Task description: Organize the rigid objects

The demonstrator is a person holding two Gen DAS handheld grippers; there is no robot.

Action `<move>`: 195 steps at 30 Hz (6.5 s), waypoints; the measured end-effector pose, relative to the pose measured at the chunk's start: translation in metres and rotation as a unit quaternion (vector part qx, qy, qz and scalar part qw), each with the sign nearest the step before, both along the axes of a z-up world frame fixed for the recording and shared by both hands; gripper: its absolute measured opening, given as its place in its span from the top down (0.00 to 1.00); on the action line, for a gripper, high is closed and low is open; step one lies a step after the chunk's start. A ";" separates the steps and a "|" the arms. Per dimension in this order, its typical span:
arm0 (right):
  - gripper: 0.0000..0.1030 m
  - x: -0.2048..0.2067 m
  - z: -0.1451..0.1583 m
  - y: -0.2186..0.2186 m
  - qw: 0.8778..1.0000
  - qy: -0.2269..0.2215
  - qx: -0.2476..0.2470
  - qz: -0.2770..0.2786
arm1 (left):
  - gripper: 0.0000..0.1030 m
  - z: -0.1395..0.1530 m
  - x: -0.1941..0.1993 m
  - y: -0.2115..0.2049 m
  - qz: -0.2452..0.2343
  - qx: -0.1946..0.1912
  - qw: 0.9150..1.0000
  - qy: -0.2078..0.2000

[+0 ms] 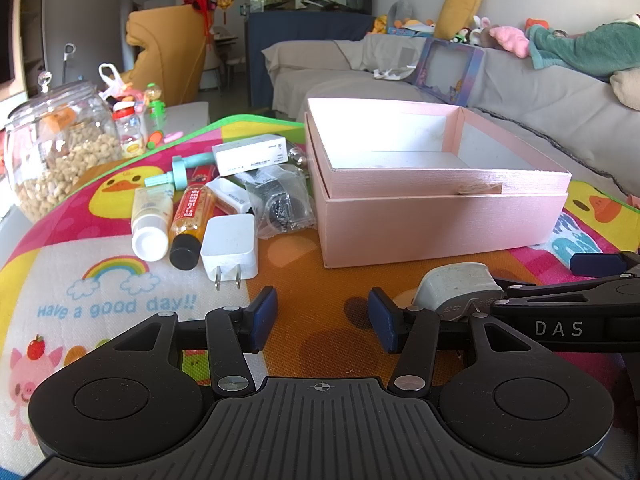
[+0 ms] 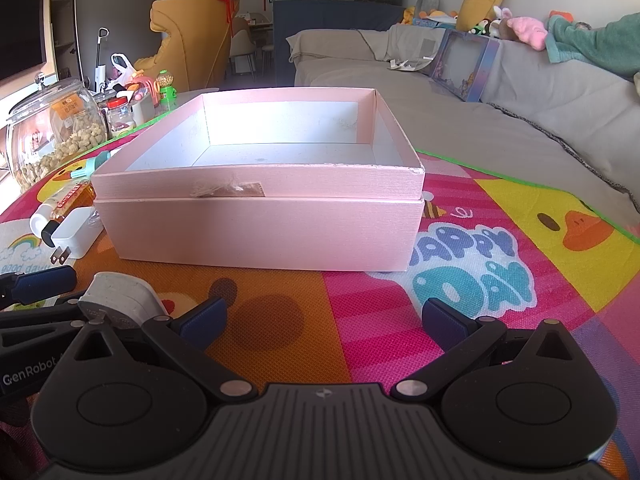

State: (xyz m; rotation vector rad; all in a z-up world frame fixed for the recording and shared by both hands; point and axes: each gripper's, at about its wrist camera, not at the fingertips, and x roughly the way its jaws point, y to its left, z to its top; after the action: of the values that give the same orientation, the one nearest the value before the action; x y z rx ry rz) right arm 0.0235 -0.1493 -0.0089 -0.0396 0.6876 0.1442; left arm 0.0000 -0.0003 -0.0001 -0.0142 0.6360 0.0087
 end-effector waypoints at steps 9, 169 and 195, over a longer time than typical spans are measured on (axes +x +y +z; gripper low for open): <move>0.00 0.000 0.001 0.000 1.000 0.000 0.001 0.000 | 0.46 0.000 0.000 0.000 0.000 0.000 1.000 0.000; 0.61 0.005 0.022 0.187 0.978 -0.016 -0.061 0.200 | 0.72 0.026 0.047 0.165 0.011 -0.126 0.991 0.032; 0.52 -0.039 0.020 0.080 0.974 0.019 -0.017 0.224 | 0.69 0.016 -0.001 0.118 -0.062 -0.076 0.992 0.073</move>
State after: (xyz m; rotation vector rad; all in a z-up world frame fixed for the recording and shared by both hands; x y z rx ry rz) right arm -0.0155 -0.0695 0.0106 -0.2266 0.7122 0.5669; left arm -0.0013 0.1180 0.0164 -0.1231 0.7810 -0.1603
